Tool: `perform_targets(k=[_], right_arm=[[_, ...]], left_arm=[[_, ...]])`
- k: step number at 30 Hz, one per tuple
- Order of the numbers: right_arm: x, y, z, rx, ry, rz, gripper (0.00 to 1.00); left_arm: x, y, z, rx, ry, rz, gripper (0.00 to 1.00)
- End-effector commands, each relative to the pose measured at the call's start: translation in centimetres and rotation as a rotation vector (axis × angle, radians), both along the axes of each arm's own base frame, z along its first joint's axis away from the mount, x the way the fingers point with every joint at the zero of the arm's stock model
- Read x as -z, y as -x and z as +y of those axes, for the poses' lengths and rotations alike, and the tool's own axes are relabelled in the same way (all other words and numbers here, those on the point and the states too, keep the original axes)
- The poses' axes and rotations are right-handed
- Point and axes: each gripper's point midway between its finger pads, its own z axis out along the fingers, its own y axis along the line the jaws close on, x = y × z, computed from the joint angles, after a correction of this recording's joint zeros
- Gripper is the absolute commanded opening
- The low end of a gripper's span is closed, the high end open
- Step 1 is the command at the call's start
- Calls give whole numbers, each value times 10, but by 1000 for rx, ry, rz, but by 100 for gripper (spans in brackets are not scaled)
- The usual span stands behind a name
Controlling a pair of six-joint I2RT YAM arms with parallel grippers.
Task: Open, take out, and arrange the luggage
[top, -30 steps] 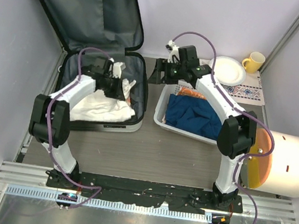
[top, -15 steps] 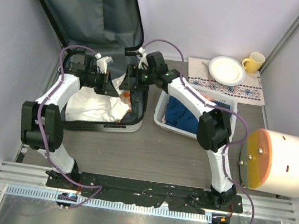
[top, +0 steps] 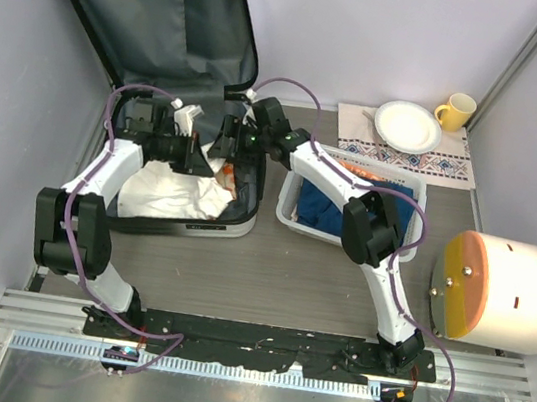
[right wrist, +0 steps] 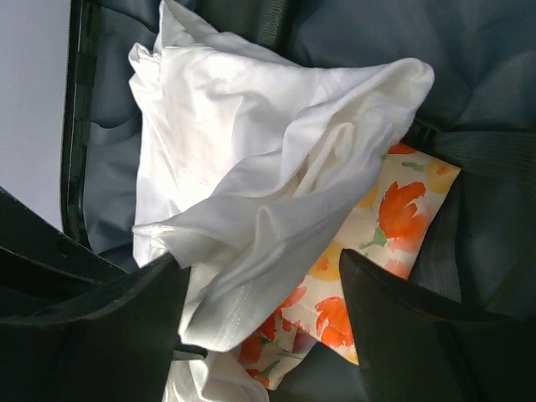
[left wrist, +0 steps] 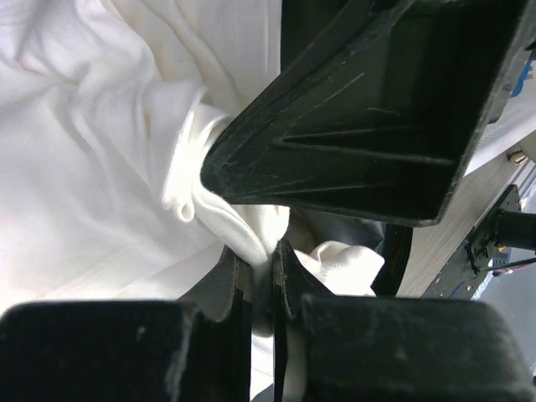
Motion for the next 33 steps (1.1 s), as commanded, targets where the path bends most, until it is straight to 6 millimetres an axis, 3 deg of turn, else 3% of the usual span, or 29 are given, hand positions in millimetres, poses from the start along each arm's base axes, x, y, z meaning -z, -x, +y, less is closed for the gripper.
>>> perform_targets(k=[1, 2, 3, 4, 5, 6, 7, 8, 10, 11, 12, 16, 17, 18, 20, 21, 24, 25, 26, 27, 33], right_arm=[[-34, -5, 22, -6, -91, -71, 71], [-34, -4, 23, -17, -96, -73, 67], [-34, -3, 23, -23, -95, -75, 62], [-35, -4, 22, -25, -95, -82, 39], [-38, -5, 21, -25, -96, -92, 22], [-44, -10, 17, -11, -97, -110, 7], [-48, -14, 14, 1, -98, -121, 1], [-52, -16, 11, 15, -98, -125, 1], [-62, -24, 4, 47, -101, -149, 1], [-67, -24, 4, 49, -107, -155, 1], [-71, -25, 5, 50, -112, -160, 1], [-75, -22, 8, 73, -142, -121, 1], [-75, -21, 9, 74, -146, -117, 1], [-74, -21, 10, 77, -143, -117, 1], [-74, -18, 12, 78, -143, -109, 1], [-73, -17, 12, 79, -141, -106, 1], [-74, -14, 16, 78, -141, -110, 1], [-74, -13, 16, 79, -141, -109, 1], [-77, -11, 17, 77, -145, -111, 1], [-79, -12, 17, 79, -147, -112, 1], [-92, -11, 15, 82, -159, -129, 1]], left_arm=[[-22, 3, -11, 33, 27, -70, 10], [-24, 2, -11, 34, 25, -78, 11], [-25, 1, -10, 29, 21, -80, 19], [-25, 2, -8, 13, 4, -73, 26], [-28, 1, -6, 9, -8, -78, 33], [-28, 2, -3, -3, -26, -75, 47], [-26, 2, 6, -54, -74, -64, 53], [-23, 4, 10, -85, -93, -50, 60], [-19, 9, 17, -140, -121, -32, 83], [-16, 18, 18, -152, -135, -35, 85], [-14, 22, 18, -161, -145, -40, 99], [-13, 26, 11, -217, -217, -134, 100], [-11, 31, 1, -227, -219, -133, 100], [-15, 27, 5, -282, -248, -162, 100], [-21, 26, -9, -330, -222, -187, 100], [-28, 17, -3, -410, -248, -234, 100], [-24, 14, -17, -488, -312, -275, 99], [-29, 6, -10, -568, -364, -303, 100], [-27, 8, -19, -565, -379, -304, 100], [-18, 4, -14, -605, -434, -296, 100], [-8, 4, -19, -609, -582, -301, 99]])
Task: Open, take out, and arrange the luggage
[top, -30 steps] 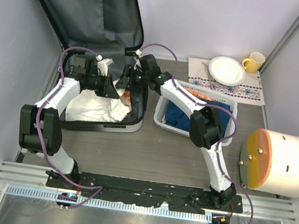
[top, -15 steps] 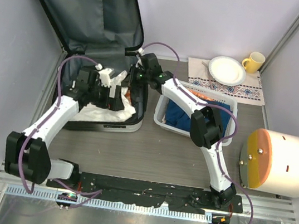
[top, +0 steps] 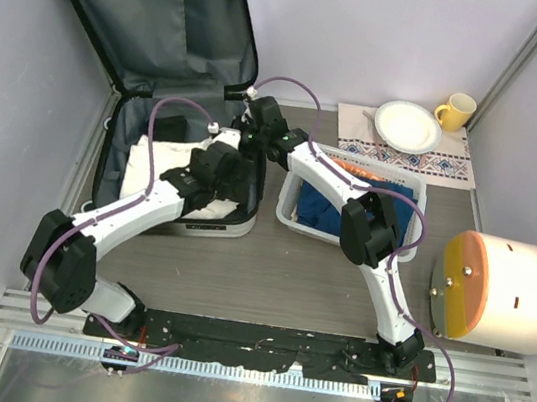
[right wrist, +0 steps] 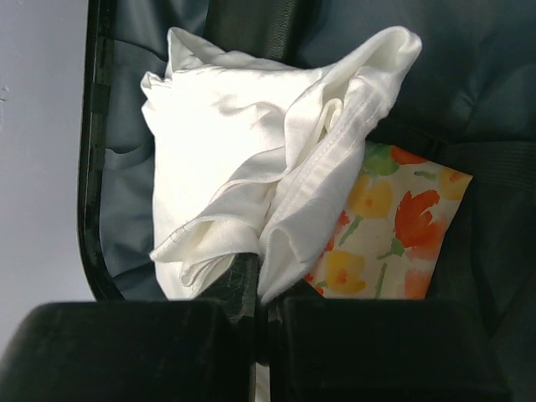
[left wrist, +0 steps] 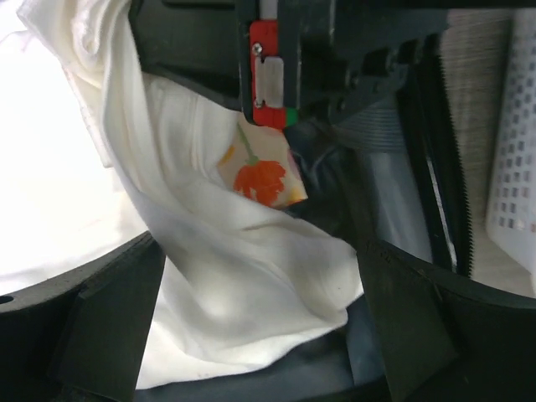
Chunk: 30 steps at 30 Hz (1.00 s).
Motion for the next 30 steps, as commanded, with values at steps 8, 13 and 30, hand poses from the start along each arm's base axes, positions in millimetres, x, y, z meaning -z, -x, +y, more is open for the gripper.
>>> perform_targets(k=[8, 13, 30], right_arm=[[-110, -8, -1, 23, -142, -195, 1], [-149, -13, -15, 26, -166, -292, 1], [-193, -46, -177, 187, -51, -321, 1]], left_arm=[[-40, -3, 9, -30, 8, -98, 3], [-93, 12, -19, 131, 143, -129, 0], [-177, 30, -175, 589, 285, -139, 0]])
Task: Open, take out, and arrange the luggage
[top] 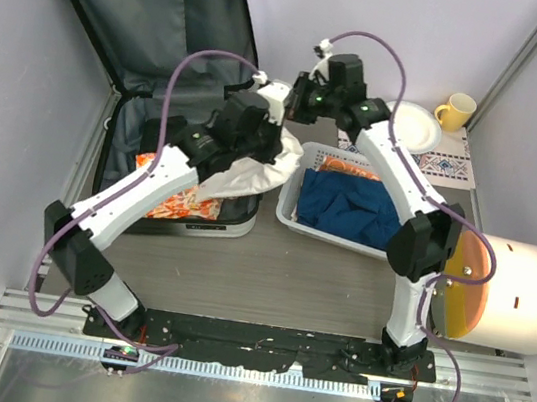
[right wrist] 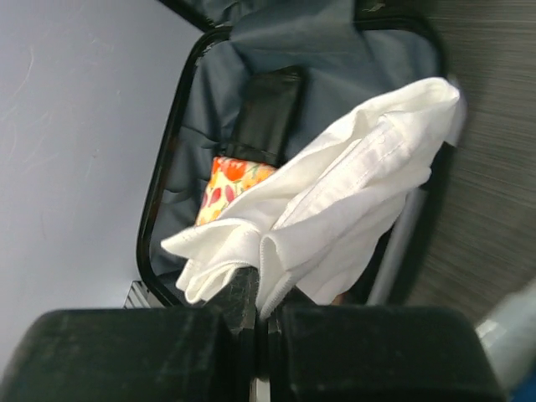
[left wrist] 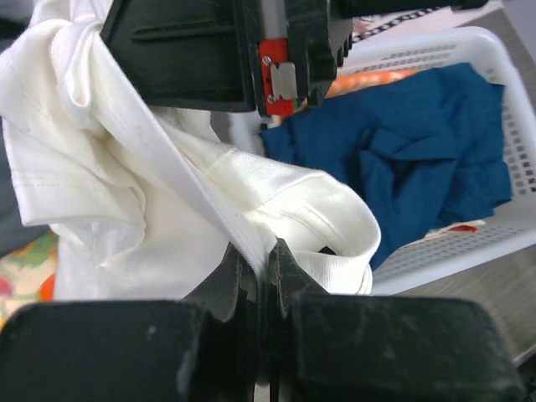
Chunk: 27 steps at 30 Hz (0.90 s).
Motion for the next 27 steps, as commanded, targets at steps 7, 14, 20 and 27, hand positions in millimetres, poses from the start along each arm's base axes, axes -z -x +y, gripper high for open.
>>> perform_targets(k=[7, 14, 20, 27], right_arm=[[-20, 1, -144, 173, 142, -93, 1], [0, 8, -229, 266, 244, -79, 1], [44, 12, -317, 335, 393, -62, 1], [113, 22, -351, 313, 515, -22, 1]], left_arm=[[-25, 65, -150, 381, 114, -2, 0], [-5, 76, -214, 456, 142, 14, 0], [14, 86, -260, 501, 169, 21, 0], [88, 93, -311, 517, 127, 103, 0]])
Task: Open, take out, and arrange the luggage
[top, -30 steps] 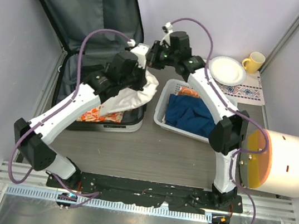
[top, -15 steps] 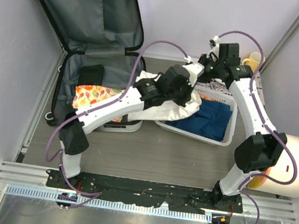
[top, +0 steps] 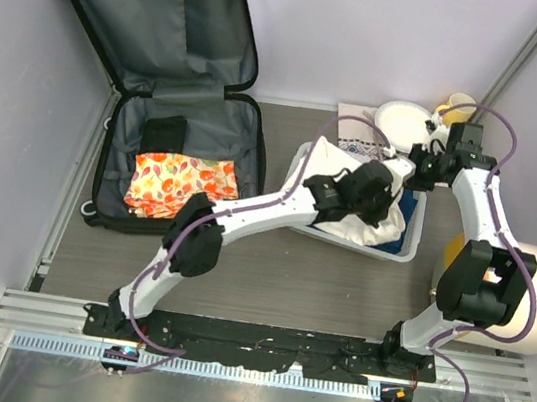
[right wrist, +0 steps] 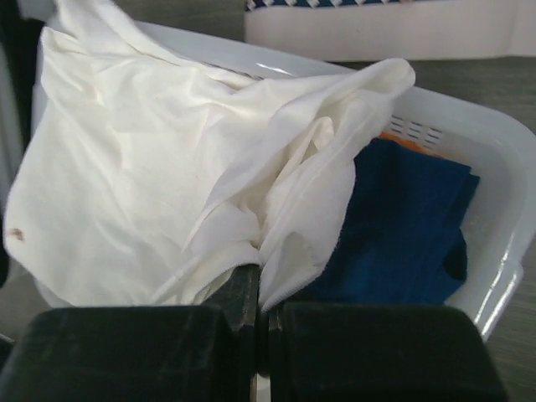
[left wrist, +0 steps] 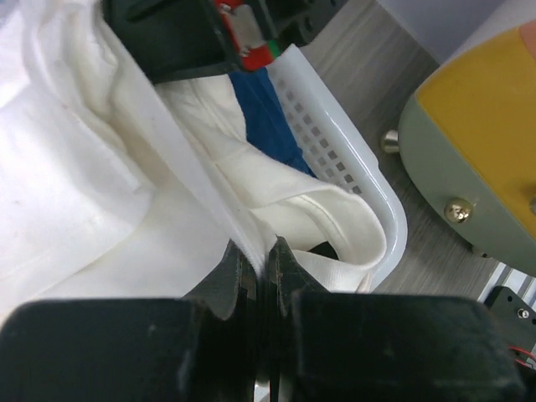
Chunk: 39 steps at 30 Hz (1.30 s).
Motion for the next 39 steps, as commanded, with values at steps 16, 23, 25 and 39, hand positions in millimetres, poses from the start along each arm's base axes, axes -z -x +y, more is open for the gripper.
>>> perform_targets(k=[16, 23, 25, 39], right_arm=[[3, -74, -20, 38, 198, -199, 81], [-34, -93, 6, 9, 209, -279, 85], [-44, -95, 34, -35, 224, -313, 85], [-82, -73, 177, -190, 42, -340, 85]], left_arm=[[-80, -14, 42, 35, 126, 45, 91], [-126, -52, 184, -89, 136, 15, 91], [-122, -68, 244, -212, 115, 30, 90], [38, -44, 383, -165, -367, 41, 89]])
